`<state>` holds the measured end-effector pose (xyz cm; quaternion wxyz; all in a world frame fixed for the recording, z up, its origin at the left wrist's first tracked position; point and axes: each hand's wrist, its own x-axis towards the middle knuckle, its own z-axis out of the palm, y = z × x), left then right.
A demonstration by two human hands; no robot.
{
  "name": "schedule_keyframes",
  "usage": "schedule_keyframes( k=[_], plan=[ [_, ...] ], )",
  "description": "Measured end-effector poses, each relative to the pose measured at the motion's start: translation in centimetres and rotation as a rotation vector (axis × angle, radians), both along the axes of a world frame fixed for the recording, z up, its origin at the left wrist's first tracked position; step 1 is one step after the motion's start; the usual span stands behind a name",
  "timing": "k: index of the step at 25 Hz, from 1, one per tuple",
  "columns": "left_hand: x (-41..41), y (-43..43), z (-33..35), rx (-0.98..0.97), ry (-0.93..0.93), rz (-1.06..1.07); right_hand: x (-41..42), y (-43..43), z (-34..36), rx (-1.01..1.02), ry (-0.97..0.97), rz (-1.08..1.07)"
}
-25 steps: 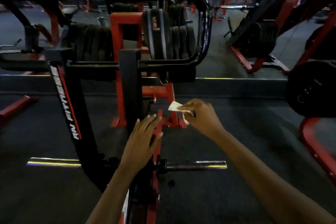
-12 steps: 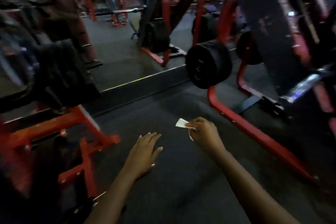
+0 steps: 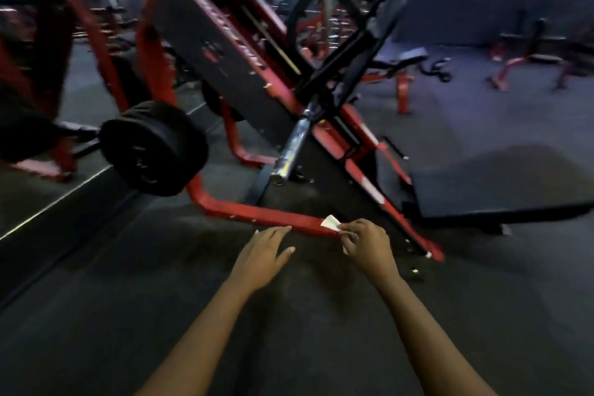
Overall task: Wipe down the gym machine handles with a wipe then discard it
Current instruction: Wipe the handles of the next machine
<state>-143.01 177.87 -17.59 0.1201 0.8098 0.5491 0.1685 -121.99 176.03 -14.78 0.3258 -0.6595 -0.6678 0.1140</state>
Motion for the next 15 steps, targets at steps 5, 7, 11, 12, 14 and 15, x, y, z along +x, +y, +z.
schedule_keyframes(
  k=[5,7,11,12,14,15],
  plan=[
    [9.8,6.1,-0.1,-0.018,0.016,-0.368,7.2,-0.7,0.2,-0.005,0.009,-0.351],
    [14.0,7.8,-0.1,-0.032,0.029,-0.483,10.0,-1.8,0.6,-0.009,-0.007,-0.505],
    [22.4,9.3,-0.4,-0.062,0.034,-0.674,15.3,-4.0,1.4,0.017,0.011,-0.763],
    [24.6,9.5,-0.4,-0.067,0.030,-0.718,16.9,-4.4,1.4,0.025,0.014,-0.811],
    [29.3,9.8,-0.5,-0.064,0.024,-0.794,20.4,-4.7,1.2,0.023,0.003,-0.879],
    [31.7,10.0,-0.6,-0.052,0.025,-0.828,22.5,-4.6,0.9,0.019,-0.004,-0.897]
  ],
)
